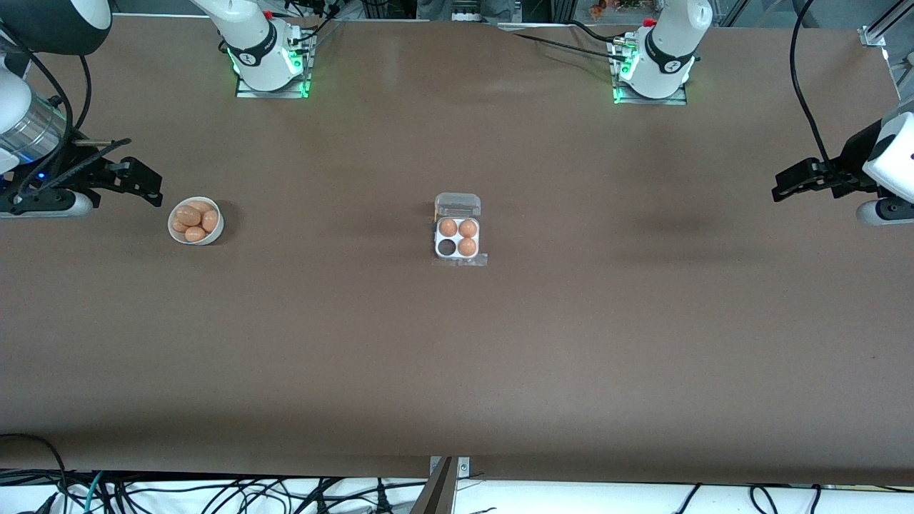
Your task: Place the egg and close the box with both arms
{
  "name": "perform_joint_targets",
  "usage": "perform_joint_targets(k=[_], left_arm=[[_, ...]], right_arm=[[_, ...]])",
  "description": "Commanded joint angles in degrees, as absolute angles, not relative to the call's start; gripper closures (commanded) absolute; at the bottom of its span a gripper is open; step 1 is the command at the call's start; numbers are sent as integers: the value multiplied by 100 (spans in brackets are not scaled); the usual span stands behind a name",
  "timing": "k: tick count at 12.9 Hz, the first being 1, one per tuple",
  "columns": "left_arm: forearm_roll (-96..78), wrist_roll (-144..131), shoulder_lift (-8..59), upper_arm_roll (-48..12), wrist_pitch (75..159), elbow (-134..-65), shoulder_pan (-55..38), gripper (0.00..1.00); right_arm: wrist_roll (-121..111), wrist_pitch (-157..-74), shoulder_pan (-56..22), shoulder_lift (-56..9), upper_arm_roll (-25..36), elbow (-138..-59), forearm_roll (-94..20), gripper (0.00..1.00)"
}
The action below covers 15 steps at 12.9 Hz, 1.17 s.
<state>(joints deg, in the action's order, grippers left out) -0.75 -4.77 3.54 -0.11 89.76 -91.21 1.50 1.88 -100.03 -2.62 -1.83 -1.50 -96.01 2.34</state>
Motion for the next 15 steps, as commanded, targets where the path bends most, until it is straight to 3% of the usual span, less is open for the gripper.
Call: perform_joint_targets(k=[1,15], left_arm=[[-70,-360,395,-44,8868,-8956,185,0],[34,-360,387,-26,8859,-8938,185,0]], right_arm=[[97,-9940,-237,-149,-167,-9580,141,0],[97,-9940,-237,-149,-167,-9580,141,0]])
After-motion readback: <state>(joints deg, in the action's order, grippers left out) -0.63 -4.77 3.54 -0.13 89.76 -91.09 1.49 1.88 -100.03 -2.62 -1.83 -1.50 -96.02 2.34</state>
